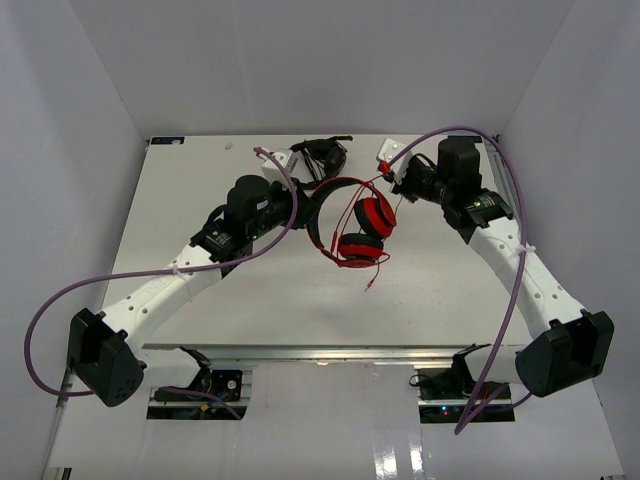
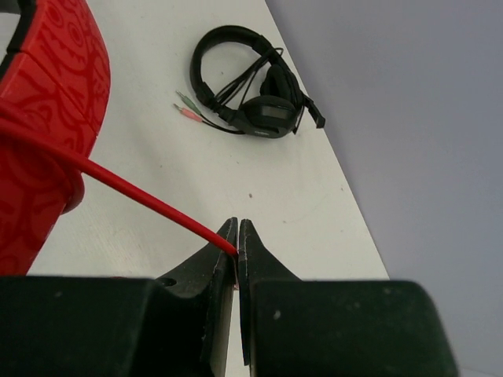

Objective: Wrap the headphones

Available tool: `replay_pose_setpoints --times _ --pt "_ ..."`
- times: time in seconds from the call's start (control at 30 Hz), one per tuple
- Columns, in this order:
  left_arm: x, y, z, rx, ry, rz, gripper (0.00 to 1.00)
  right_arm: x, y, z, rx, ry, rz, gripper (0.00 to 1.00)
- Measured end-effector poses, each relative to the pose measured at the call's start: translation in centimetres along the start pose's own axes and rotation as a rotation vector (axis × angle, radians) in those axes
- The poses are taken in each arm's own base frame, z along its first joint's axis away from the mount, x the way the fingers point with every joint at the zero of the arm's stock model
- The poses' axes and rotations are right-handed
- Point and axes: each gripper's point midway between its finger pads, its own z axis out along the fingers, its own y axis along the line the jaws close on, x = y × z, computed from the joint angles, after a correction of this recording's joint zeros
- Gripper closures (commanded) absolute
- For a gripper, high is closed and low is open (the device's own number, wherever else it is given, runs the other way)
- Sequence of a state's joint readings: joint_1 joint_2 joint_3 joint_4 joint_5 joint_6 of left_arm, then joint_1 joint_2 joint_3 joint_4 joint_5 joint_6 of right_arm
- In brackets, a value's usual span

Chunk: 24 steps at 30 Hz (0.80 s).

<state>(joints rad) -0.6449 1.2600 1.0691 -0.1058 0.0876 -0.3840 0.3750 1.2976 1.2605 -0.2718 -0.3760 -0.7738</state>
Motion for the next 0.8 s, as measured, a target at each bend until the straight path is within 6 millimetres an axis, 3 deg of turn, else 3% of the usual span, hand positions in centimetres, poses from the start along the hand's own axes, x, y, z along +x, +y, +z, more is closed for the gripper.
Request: replay_pose_setpoints --times 0.17,0.37,0.5,0.8 --pt "-0.1 -0.5 -0.2 0.016 -0.001 -0.038 1.00 -0.1 1.5 0.4 -0.066 -0.069 0.107 0.89" --pt "-0.7 -1.3 -0.5 0.036 0.000 -0.093 1.00 -0.1 3.2 1.0 -0.163 -0.167 0.262 0.59" --pt "-2.4 -2.1 -0.8 0.040 -0.027 -0.137 1.00 -0.2 5.4 1.6 -0.260 -0.247 0.378 0.38" --pt "-5.9 -3.0 -1.5 0.030 -0.102 -0.236 1.00 1.1 10.3 2.7 -0.441 -0.346 0.586 0.24"
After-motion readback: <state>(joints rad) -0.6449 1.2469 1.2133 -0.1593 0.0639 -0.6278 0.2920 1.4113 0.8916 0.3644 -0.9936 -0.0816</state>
